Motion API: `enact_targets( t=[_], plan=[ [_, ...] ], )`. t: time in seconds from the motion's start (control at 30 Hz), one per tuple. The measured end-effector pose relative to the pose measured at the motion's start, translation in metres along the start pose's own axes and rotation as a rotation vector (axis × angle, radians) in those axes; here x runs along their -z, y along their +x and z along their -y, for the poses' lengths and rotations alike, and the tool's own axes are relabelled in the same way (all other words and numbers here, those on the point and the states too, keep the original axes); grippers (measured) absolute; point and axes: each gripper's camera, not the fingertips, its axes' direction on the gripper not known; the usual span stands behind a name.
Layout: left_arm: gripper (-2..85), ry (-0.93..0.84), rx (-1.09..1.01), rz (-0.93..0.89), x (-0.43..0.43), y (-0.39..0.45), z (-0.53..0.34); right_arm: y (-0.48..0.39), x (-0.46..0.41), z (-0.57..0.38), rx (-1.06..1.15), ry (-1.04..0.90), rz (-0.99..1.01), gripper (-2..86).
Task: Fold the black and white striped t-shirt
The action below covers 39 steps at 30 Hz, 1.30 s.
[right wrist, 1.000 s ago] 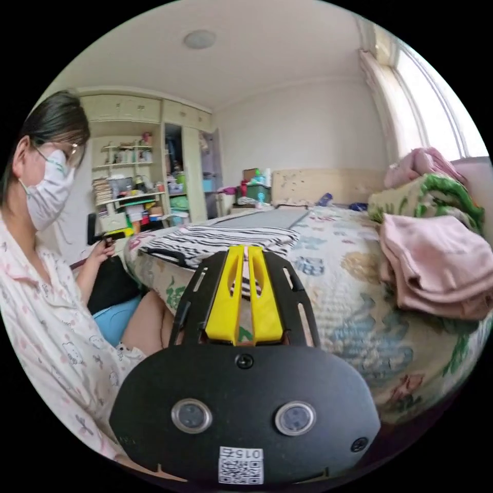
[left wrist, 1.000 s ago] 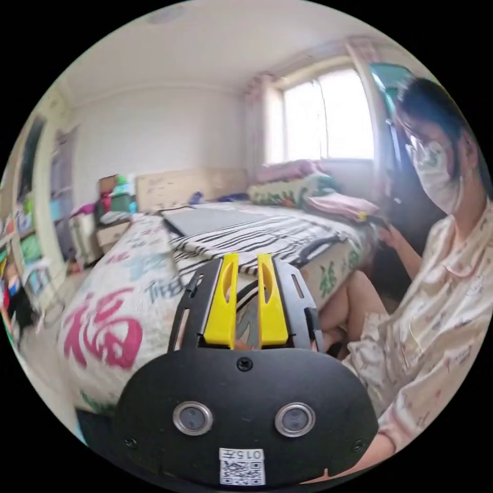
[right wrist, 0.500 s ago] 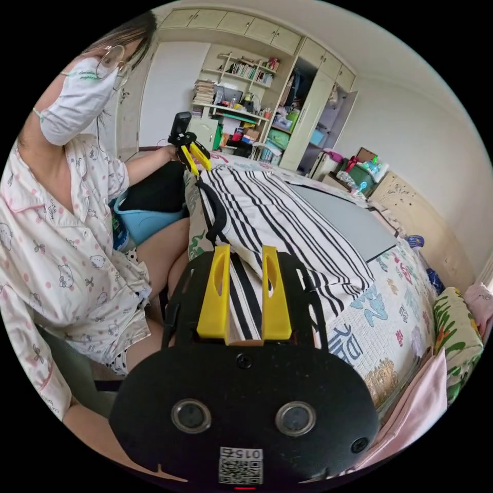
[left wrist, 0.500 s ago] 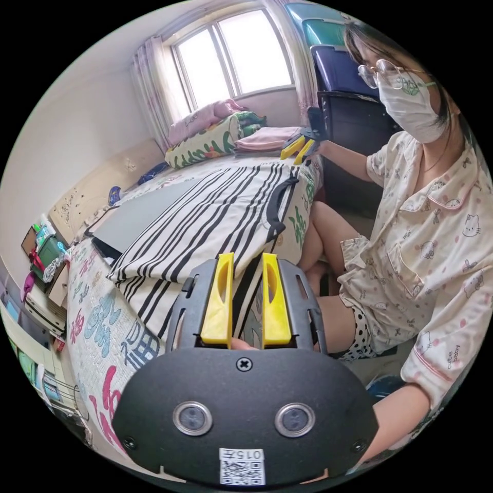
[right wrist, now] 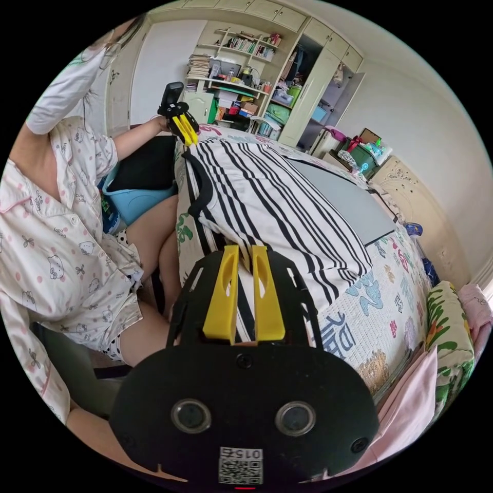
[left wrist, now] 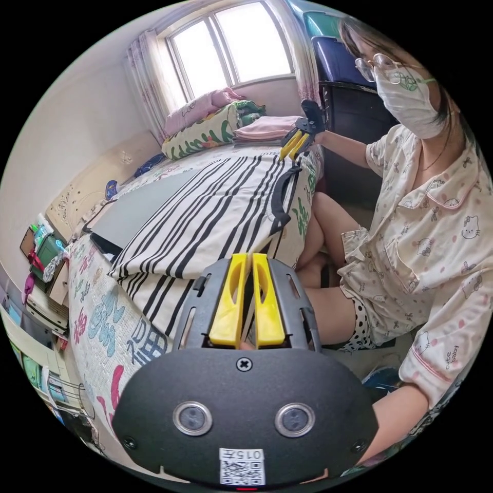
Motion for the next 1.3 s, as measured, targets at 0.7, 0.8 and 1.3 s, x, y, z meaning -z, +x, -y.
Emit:
enact_targets(
  t=[0.7,0.8,1.3],
  plan=[
    [8.9,0.529,0.587,0.532,0.013,-0.195,0.29,0.314,0.027,0.412,-0.51,0.293,-0.205,9.8],
    [7.7,0.271,0.322,0.344,-0.03,-0.16,0.314,0.258,-0.041,0.408,-0.284,0.146,-0.124,8.0],
    [8.8,-0.289,0.357,0.188,-0.134,-0.226,0.401,0.347,-0.21,0.4,-0.338,-0.262,0.006,10.5]
  ],
)
